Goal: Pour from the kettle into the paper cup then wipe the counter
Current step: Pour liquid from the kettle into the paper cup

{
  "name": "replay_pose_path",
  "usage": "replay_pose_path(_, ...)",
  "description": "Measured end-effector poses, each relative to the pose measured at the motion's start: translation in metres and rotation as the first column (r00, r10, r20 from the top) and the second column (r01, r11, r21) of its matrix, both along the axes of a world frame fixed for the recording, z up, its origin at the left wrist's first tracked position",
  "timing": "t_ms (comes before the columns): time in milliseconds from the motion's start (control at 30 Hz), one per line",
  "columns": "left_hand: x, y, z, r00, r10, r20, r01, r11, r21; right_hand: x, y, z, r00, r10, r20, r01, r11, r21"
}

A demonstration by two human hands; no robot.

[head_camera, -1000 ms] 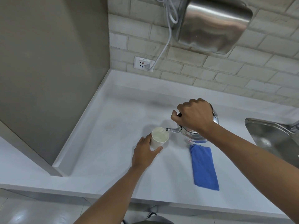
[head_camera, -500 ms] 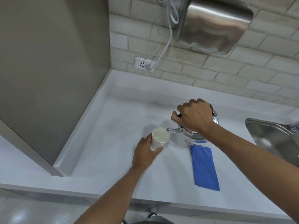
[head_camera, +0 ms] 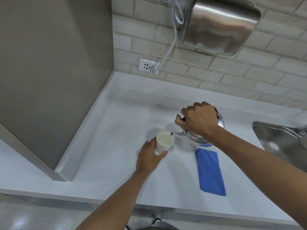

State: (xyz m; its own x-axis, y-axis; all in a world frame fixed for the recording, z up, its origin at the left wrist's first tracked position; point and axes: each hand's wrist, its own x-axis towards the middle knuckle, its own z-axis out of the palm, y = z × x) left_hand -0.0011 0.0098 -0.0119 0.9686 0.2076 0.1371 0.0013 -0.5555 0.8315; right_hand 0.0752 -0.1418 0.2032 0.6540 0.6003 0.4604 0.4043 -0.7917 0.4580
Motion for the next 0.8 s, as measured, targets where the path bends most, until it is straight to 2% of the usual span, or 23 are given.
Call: replay_pose_path(800, 0.0016, 0.0001, -0.0032, 1.0, -0.008, -0.009, 0.008, 1.0, 0.001, 0.0007, 0.0022, -0.0011, 1.0, 0.008, -0.009, -0.008, 1.0, 0.004)
